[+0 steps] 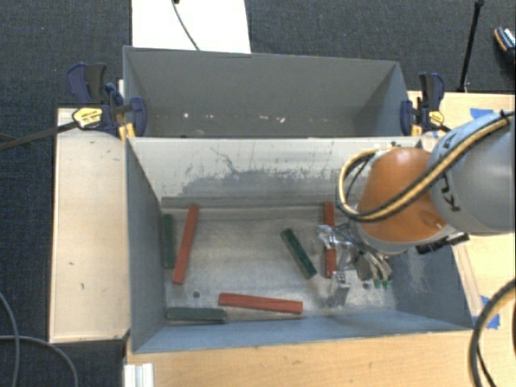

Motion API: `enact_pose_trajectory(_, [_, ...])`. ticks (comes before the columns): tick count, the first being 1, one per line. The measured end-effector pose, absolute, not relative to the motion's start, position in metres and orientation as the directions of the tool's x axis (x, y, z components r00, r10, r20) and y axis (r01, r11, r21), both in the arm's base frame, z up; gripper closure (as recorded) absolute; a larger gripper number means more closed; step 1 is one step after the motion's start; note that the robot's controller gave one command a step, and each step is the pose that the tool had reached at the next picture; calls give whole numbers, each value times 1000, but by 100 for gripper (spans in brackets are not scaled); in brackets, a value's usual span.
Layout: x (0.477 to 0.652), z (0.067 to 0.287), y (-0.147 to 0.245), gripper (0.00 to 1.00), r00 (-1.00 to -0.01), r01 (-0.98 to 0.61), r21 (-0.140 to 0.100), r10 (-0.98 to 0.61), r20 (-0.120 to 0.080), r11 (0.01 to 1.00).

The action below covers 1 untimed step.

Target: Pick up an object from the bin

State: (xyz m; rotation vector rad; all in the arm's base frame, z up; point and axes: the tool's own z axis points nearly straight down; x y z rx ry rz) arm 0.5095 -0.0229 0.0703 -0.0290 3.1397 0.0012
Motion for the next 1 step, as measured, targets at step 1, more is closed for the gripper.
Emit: enact_pose_trajectory(1, [518,70,-36,0,-1000,-26,0,-26,-6,1000])
